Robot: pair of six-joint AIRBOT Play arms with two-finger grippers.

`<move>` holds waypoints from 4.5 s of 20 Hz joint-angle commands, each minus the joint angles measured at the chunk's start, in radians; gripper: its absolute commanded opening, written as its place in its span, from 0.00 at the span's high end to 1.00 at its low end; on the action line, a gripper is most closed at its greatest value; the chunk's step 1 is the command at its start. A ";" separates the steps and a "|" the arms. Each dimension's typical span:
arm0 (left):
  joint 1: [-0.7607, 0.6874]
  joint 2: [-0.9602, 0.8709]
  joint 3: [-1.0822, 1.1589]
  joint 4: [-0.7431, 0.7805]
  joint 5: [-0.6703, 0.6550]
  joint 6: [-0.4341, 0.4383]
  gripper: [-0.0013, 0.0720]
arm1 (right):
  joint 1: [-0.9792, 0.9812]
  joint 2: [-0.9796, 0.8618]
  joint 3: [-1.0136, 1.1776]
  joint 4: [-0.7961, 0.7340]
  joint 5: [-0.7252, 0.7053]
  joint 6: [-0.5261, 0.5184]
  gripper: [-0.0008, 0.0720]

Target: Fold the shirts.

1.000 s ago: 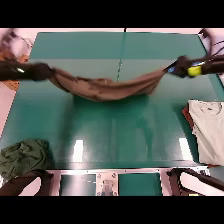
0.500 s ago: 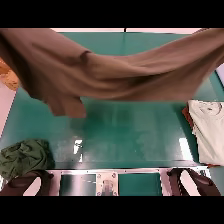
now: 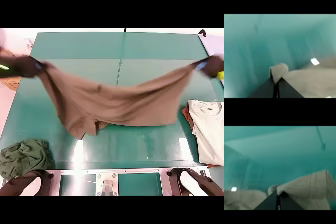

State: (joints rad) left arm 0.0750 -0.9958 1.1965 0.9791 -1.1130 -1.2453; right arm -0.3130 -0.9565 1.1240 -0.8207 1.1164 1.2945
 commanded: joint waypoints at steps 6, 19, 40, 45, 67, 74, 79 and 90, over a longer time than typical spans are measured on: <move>0.035 -0.417 -0.059 -0.084 0.149 -0.011 0.02 | 0.032 -0.554 0.032 0.002 -0.169 -0.046 0.49; 0.259 -0.337 -0.316 -0.025 -0.249 0.087 0.02 | -0.320 -0.423 -0.297 -0.166 0.141 -0.042 0.50; 0.040 -0.381 -0.413 -0.146 0.124 0.189 0.95 | -0.174 -0.436 -0.465 -0.035 0.009 -0.076 0.59; 0.070 -0.381 -0.321 -0.124 -0.003 0.179 0.95 | -0.175 -0.436 -0.444 -0.024 0.017 -0.076 0.96; 0.101 0.246 0.924 0.069 0.064 -0.068 0.95 | -0.383 0.314 0.703 0.258 -0.126 0.117 0.96; 0.101 0.262 0.723 0.187 -0.096 -0.119 0.95 | -0.385 0.308 0.560 0.159 -0.014 0.155 0.96; 0.101 0.169 0.319 0.039 -0.098 -0.077 0.95 | -0.283 0.225 0.138 0.199 -0.033 -0.007 0.96; 0.100 -0.555 0.048 -0.357 0.208 0.139 0.95 | -0.052 -0.654 0.093 0.211 -0.241 -0.150 0.96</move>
State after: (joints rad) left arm 0.1757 -1.3769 1.2423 0.7250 -0.9855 -1.1374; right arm -0.4049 -1.3766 1.1397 -0.6235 0.8997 1.1652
